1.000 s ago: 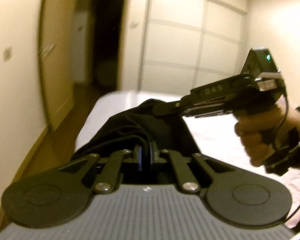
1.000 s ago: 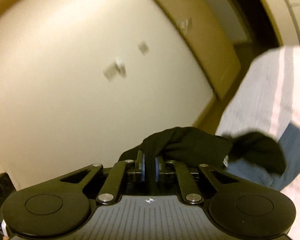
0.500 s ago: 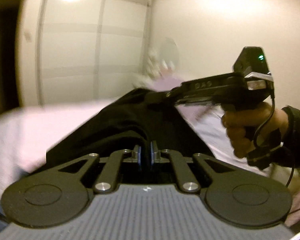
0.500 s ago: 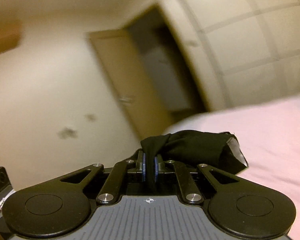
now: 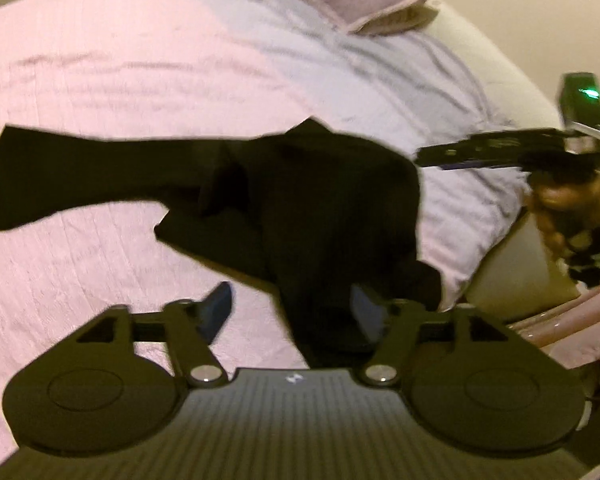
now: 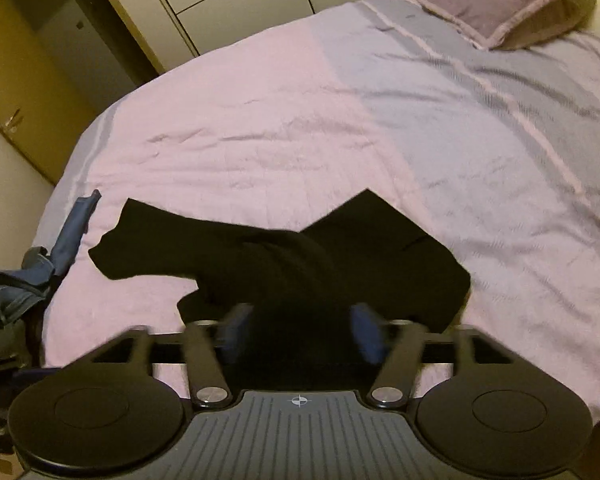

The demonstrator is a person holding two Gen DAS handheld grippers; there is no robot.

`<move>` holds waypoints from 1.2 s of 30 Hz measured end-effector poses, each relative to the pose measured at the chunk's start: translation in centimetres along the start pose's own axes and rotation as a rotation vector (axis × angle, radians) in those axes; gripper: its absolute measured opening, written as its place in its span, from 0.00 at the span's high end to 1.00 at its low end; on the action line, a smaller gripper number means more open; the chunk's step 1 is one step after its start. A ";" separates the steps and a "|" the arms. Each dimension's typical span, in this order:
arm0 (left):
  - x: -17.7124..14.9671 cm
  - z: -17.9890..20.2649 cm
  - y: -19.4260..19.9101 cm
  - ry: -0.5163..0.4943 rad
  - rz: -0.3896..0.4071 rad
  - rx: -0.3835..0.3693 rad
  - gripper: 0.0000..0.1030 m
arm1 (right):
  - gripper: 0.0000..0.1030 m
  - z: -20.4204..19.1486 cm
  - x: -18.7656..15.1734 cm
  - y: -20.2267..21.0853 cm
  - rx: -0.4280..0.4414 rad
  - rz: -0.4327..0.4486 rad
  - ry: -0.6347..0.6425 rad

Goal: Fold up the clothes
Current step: 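Lay the black garment flat on the bed and open both grippers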

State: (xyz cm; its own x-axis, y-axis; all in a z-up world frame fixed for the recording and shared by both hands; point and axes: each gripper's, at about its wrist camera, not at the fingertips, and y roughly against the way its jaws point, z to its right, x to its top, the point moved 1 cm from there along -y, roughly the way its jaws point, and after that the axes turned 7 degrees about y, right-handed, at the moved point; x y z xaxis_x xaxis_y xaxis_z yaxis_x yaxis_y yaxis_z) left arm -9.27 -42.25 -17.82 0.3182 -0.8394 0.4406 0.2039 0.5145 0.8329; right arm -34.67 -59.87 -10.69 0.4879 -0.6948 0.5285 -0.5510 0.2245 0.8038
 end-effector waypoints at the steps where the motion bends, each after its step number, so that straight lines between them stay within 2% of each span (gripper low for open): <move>1: -0.2 -0.6 -1.1 0.002 -0.007 0.010 0.35 | 0.32 0.5 0.1 -0.9 0.006 -0.009 0.013; 6: 1.3 -2.8 -5.1 0.039 -0.023 -0.025 0.33 | 0.27 1.3 -0.5 -6.9 0.013 -0.080 0.128; 9: 3.2 -3.8 -5.5 0.037 0.010 -0.025 0.33 | 0.27 2.4 -0.7 -12.2 0.051 -0.106 0.201; 10: 3.8 -4.4 -5.3 0.041 0.028 -0.018 0.33 | 0.46 2.6 -0.7 -14.0 0.079 -0.137 0.202; 11: 4.4 -5.0 -4.7 0.051 0.051 -0.007 0.33 | 0.99 2.4 -0.8 -15.3 0.113 -0.174 0.189; 12: 4.9 -5.9 -4.0 0.067 0.073 0.006 0.33 | 1.00 2.0 -1.0 -16.4 0.142 -0.206 0.183; 14: 5.9 -7.7 -2.3 0.099 0.116 0.035 0.33 | 1.00 -1.3 -1.7 -16.3 0.202 -0.224 0.242; 17: 7.3 -10.4 0.2 0.144 0.175 0.081 0.33 | 1.00 -8.7 -3.8 -15.4 0.371 -0.269 0.360; 20: 8.5 -12.4 1.4 0.163 0.208 0.126 0.33 | 1.00 -16.2 -7.2 -14.8 0.560 -0.367 0.561; 22: 9.2 -13.1 1.2 0.163 0.200 0.148 0.33 | 0.98 -18.7 -9.2 -14.8 0.593 -0.428 0.702; 23: 9.5 -13.1 0.7 0.153 0.188 0.153 0.33 | 0.89 -19.1 -9.8 -14.8 0.588 -0.449 0.747; 24: 9.6 -12.9 0.1 0.137 0.176 0.150 0.33 | 0.80 -18.0 -9.6 -14.5 0.563 -0.447 0.739; 25: 9.8 -12.5 -0.8 0.112 0.160 0.143 0.33 | 0.54 -17.0 -9.5 -14.3 0.538 -0.446 0.731; 26: 9.9 -11.9 -1.6 0.093 0.151 0.143 0.33 | 0.38 -15.8 -9.2 -14.0 0.514 -0.442 0.719; 32: 11.0 -6.3 -9.2 -0.103 0.083 0.113 0.30 | 0.34 -2.2 -2.2 -10.6 0.417 -0.344 0.524; 34: 11.7 -3.9 -12.2 -0.219 0.081 0.125 0.28 | 0.33 2.2 0.2 -10.9 0.383 -0.323 0.481; 36: 12.2 -2.1 -15.5 -0.368 0.071 0.175 0.27 | 0.32 6.1 2.5 -12.0 0.357 -0.304 0.449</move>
State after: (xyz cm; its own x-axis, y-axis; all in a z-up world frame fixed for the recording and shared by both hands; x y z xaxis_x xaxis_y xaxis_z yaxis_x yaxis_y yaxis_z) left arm -6.58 -60.08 -26.04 -0.0327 -0.8256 0.5633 0.0230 0.5628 0.8263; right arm -30.95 -68.47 -20.72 0.8506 -0.3206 0.4167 -0.4970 -0.2318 0.8362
